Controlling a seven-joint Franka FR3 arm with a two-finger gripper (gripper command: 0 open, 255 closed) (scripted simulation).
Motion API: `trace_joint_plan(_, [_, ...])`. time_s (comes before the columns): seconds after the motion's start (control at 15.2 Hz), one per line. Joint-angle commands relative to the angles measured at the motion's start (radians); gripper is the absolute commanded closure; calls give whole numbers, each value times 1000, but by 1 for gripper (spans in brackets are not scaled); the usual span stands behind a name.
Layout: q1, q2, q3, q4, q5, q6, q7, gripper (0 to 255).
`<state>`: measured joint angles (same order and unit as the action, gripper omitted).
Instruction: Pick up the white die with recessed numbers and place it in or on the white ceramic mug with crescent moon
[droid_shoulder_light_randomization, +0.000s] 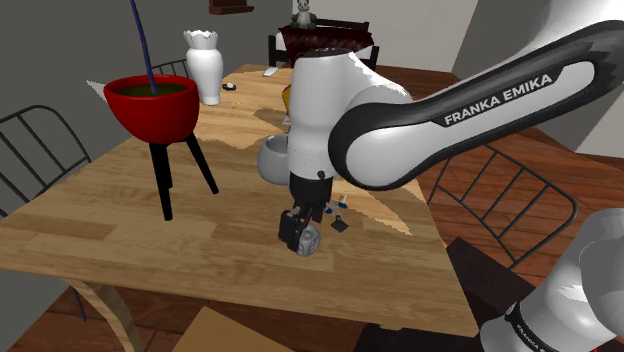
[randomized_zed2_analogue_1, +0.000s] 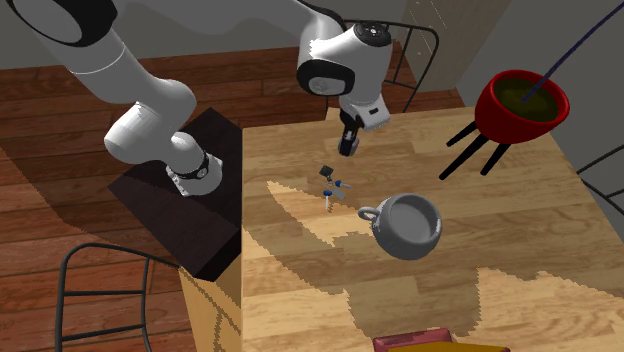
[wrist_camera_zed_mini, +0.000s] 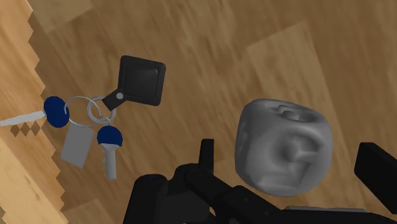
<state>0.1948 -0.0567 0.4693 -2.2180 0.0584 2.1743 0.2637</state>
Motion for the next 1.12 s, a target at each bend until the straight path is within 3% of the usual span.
trace_joint_plan(0.0, [0, 12, 1, -14, -6, 25, 4, 0])
trace_joint_plan(0.59, [1, 24, 3, -24, -12, 47, 9, 0])
trace_joint_plan(0.66, [1, 24, 3, -24, -12, 47, 9, 255])
trace_joint_plan(1.06, [1, 24, 3, -26, -11, 47, 9, 255])
